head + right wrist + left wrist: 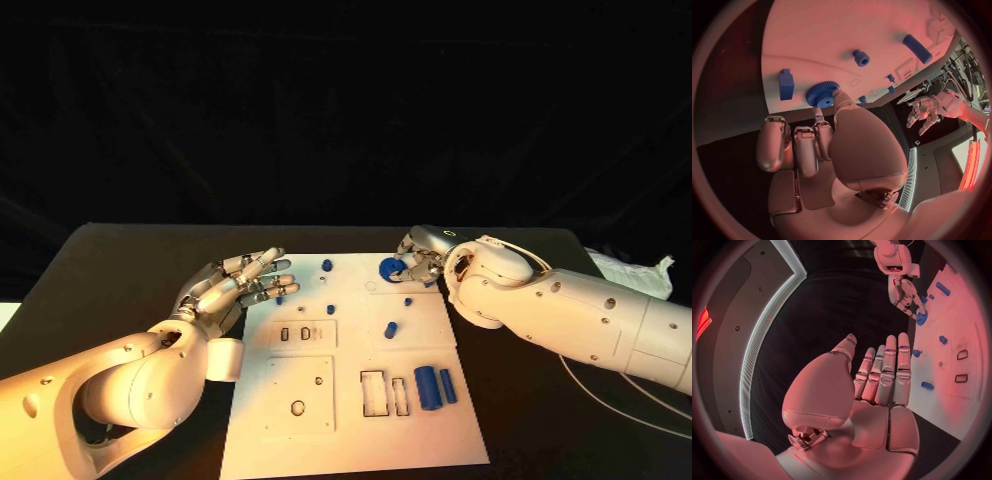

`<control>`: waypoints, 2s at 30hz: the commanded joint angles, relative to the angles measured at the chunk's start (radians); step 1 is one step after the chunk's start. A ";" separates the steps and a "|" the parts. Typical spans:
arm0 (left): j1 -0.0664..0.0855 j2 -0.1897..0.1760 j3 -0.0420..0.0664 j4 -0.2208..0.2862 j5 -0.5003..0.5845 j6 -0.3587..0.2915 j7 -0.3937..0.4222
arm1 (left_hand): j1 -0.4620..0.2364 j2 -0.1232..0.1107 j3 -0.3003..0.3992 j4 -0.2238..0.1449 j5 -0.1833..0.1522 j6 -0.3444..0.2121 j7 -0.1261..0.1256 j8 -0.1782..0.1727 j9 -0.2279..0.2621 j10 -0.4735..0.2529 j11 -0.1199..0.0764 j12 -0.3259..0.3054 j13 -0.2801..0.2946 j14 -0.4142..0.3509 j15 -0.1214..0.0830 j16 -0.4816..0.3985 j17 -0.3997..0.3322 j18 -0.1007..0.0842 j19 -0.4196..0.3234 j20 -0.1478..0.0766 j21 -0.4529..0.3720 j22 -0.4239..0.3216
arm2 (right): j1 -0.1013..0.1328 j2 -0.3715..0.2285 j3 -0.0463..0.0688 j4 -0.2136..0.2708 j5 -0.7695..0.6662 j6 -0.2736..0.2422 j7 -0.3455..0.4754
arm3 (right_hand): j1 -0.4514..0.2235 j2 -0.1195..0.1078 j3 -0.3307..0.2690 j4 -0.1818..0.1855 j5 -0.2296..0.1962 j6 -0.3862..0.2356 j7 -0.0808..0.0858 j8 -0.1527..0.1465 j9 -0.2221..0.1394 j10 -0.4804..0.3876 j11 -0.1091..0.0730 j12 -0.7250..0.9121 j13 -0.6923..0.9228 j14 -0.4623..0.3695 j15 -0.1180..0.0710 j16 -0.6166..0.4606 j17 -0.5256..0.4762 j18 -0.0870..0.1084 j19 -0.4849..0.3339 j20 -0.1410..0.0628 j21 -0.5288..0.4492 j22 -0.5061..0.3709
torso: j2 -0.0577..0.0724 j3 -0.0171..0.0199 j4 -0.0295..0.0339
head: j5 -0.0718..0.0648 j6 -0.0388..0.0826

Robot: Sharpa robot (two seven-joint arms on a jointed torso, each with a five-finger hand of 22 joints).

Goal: Assemble the parts on the task board

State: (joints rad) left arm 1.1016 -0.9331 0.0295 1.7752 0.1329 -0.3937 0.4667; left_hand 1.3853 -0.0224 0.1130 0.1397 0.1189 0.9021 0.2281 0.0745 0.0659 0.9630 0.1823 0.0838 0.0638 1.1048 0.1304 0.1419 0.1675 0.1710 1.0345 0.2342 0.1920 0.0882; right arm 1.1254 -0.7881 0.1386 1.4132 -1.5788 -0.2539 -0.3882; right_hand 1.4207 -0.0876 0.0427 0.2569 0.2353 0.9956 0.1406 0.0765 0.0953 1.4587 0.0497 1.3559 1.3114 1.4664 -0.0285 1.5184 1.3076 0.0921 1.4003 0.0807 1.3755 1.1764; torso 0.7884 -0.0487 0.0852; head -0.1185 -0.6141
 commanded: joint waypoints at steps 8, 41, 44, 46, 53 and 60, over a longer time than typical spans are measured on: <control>0.001 0.002 0.001 0.001 -0.002 0.020 0.002 | 0.002 0.009 0.000 -0.010 -0.003 0.008 0.005 -0.007 -0.001 0.004 0.002 -0.005 -0.001 -0.007 0.000 -0.007 0.003 0.009 0.008 -0.002 -0.007 -0.002 | -0.001 0.014 0.000 -0.008 -0.052 0.051 -0.023 | 0.010 0.020 0.022 -0.016 -0.037 0.032 -0.008 0.010 0.006 0.017 -0.005 0.020 0.087 0.086 0.000 0.010 0.166 -0.017 0.009 -0.005 0.011 0.013 | 0.000 0.0003 0.0001 | 0.000 -0.005; 0.001 0.003 0.001 -0.001 -0.003 0.022 0.000 | 0.004 0.011 0.002 -0.013 -0.003 0.008 0.004 -0.007 -0.001 0.004 0.002 -0.005 -0.001 -0.007 0.000 -0.009 0.003 0.009 0.008 -0.002 -0.008 -0.003 | -0.018 0.110 -0.018 0.123 -0.297 -0.143 -0.043 | 0.036 0.058 0.117 -0.068 -0.041 0.112 -0.040 0.039 0.029 0.053 -0.034 0.077 0.143 0.090 -0.025 0.019 0.187 -0.029 0.038 -0.028 0.046 0.079 | 0.000 -0.0009 0.0024 | 0.012 -0.003; 0.001 0.004 0.001 -0.001 -0.003 0.022 0.000 | 0.004 0.011 0.002 -0.013 -0.003 0.008 0.004 -0.007 -0.001 0.004 0.002 -0.005 -0.001 -0.007 0.000 -0.009 0.003 0.009 0.008 -0.002 -0.008 -0.003 | -0.018 0.134 -0.027 0.110 -0.292 -0.118 -0.035 | 0.028 0.056 0.119 -0.067 -0.043 0.111 -0.039 0.037 0.029 0.053 -0.033 0.076 0.143 0.090 -0.025 0.019 0.187 -0.029 0.038 -0.028 0.047 0.081 | 0.000 -0.0014 0.0044 | 0.012 -0.004; 0.001 0.004 0.001 -0.001 -0.003 0.022 0.000 | 0.004 0.011 0.002 -0.013 -0.003 0.008 0.004 -0.007 -0.001 0.004 0.002 -0.005 -0.001 -0.007 0.000 -0.009 0.003 0.009 0.008 -0.002 -0.008 -0.003 | -0.020 0.148 -0.033 0.100 -0.289 -0.104 -0.031 | 0.021 0.053 0.120 -0.066 -0.047 0.110 -0.039 0.036 0.030 0.053 -0.033 0.075 0.143 0.089 -0.025 0.019 0.185 -0.029 0.038 -0.028 0.047 0.081 | 0.000 -0.0006 0.0041 | 0.014 -0.005; 0.001 0.004 0.001 -0.002 -0.003 0.022 -0.001 | 0.004 0.011 0.002 -0.013 -0.003 0.008 0.004 -0.007 -0.001 0.004 0.002 -0.005 -0.001 -0.007 0.000 -0.009 0.003 0.009 0.008 -0.002 -0.008 -0.003 | -0.025 0.186 -0.046 0.068 -0.282 -0.079 -0.025 | 0.014 0.051 0.123 -0.066 -0.051 0.108 -0.038 0.034 0.030 0.052 -0.032 0.072 0.141 0.089 -0.024 0.018 0.183 -0.030 0.038 -0.028 0.047 0.082 | 0.000 -0.0004 0.0006 | 0.018 -0.007; 0.001 0.007 0.001 -0.003 -0.003 0.023 -0.001 | 0.005 0.012 0.003 -0.016 -0.003 0.008 0.005 -0.007 -0.001 0.004 0.002 -0.006 -0.001 -0.007 0.000 -0.010 0.004 0.009 0.009 -0.002 -0.009 -0.003 | -0.027 0.221 -0.052 0.027 -0.282 -0.071 -0.025 | 0.010 0.049 0.124 -0.066 -0.052 0.106 -0.037 0.032 0.030 0.052 -0.032 0.072 0.142 0.089 -0.024 0.017 0.183 -0.030 0.039 -0.028 0.048 0.083 | 0.001 0.0002 0.0014 | 0.017 -0.005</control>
State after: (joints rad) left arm 1.1015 -0.9286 0.0294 1.7712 0.1323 -0.3914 0.4620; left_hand 1.3893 -0.0185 0.1161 0.1321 0.1189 0.9021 0.2282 0.0708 0.0659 0.9630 0.1823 0.0838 0.0637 1.1048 0.1304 0.1383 0.1707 0.1711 1.0381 0.2306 0.1885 0.0858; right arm 1.1033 -0.5712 0.0907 1.4492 -1.8511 -0.3574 -0.4194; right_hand 1.4394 -0.0368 0.1608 0.1890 0.1851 1.0684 0.1281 0.1027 0.0876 1.4662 0.0245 1.4281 1.3096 1.4665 -0.0466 1.5319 1.3079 0.0766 1.4341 0.0540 1.4177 1.2585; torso 0.7886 -0.0490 0.0856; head -0.1004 -0.6194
